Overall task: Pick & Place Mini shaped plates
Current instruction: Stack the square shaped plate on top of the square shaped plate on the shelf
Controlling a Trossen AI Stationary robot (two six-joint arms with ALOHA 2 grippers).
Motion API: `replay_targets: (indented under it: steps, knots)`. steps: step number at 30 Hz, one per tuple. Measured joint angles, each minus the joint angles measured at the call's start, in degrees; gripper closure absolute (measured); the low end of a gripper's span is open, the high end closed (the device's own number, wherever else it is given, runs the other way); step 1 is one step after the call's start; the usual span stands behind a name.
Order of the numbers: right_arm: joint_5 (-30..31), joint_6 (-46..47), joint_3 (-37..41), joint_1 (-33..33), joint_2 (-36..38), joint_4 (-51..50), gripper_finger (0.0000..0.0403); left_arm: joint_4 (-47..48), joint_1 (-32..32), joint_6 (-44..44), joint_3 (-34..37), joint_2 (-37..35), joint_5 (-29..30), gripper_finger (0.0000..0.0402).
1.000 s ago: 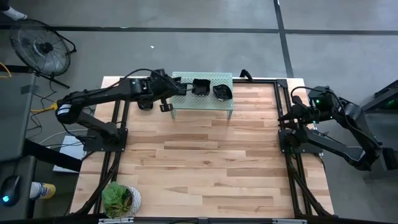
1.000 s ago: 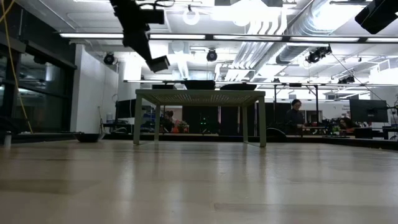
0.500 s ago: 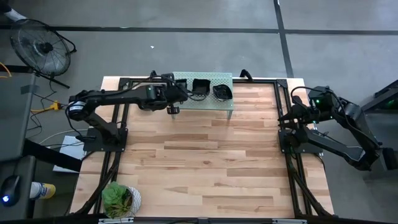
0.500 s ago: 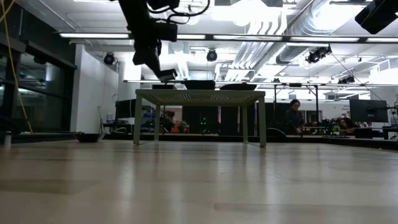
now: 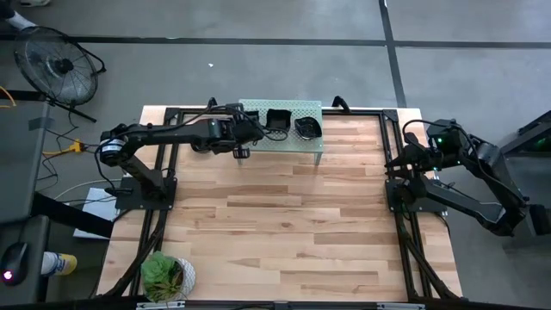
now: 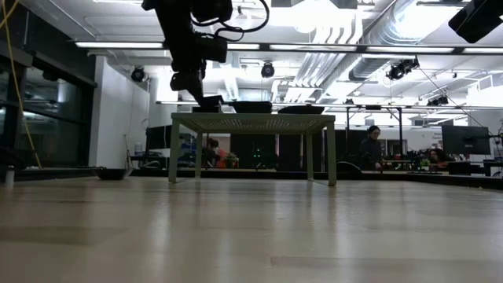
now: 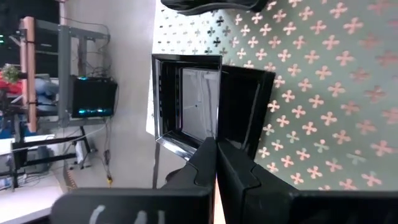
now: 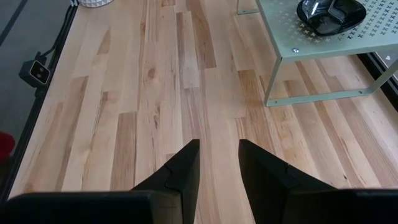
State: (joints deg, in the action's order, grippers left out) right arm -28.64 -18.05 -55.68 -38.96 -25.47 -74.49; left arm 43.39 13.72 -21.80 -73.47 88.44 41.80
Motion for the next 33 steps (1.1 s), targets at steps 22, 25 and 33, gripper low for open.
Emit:
replay_targets:
  steps: [22,25,33]
  knots:
    - [0.0,0.0,0.0,0.0,0.0,0.0,0.0297,2.7,0.1,-0.4,0.0,0.0,-3.5,0.0401]
    - [0.0,0.0,0.0,0.0,0.0,0.0,0.0297,2.7,0.1,-0.4,0.0,0.0,-3.5,0.0401]
    - [0.0,0.0,0.0,0.0,0.0,0.0,0.0297,2.7,0.1,-0.4,0.0,0.0,-3.8,0.0400]
